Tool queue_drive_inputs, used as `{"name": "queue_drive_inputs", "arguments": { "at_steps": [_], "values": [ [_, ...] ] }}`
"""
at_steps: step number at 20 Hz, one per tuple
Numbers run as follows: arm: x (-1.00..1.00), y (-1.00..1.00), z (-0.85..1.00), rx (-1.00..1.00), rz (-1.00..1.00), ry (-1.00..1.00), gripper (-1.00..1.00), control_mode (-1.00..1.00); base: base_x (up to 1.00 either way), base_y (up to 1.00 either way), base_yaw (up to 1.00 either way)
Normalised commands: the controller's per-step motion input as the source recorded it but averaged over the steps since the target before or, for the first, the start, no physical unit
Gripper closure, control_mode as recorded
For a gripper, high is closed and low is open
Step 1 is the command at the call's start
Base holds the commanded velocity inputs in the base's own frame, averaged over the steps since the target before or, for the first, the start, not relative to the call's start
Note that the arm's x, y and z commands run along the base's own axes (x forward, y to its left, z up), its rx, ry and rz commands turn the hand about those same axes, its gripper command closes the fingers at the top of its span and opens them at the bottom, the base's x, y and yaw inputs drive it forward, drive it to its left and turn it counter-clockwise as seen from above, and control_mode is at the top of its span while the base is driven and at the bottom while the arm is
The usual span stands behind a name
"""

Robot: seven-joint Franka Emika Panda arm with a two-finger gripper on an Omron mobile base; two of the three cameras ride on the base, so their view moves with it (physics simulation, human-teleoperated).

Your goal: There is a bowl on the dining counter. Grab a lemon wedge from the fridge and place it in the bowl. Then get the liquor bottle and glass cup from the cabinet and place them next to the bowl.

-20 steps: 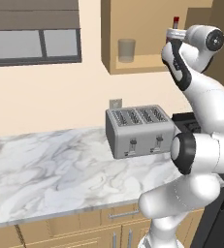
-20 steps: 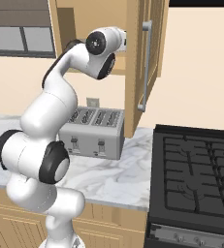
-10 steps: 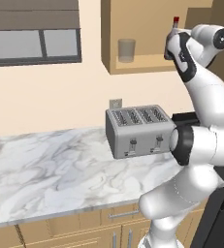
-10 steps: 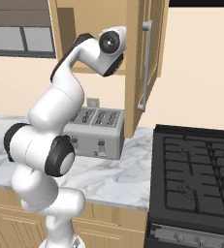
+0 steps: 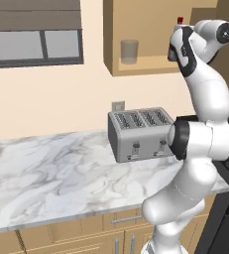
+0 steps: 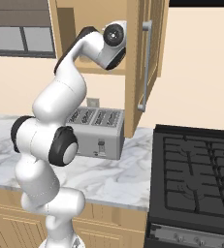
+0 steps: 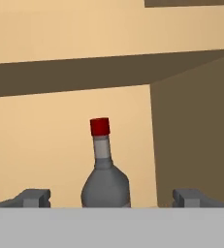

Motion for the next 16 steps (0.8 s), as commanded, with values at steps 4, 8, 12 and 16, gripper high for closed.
{"name": "queue_drive_inputs", "arguments": {
  "at_steps": [4, 8, 12, 16],
  "values": [
    [0.17, 0.00, 0.03, 0.00, 0.00, 0.00, -1.00, -1.00, 0.00, 0.00, 0.00],
    [0.35, 0.00, 0.09, -0.01, 0.00, 0.01, -1.00, -1.00, 0.00, 0.00, 0.00],
    [0.27, 0.00, 0.03, 0.00, 0.00, 0.01, -1.00, -1.00, 0.00, 0.00, 0.00],
    [0.20, 0.00, -0.13, -0.09, 0.00, -0.02, -1.00, -1.00, 0.00, 0.00, 0.00]
  ]
}}
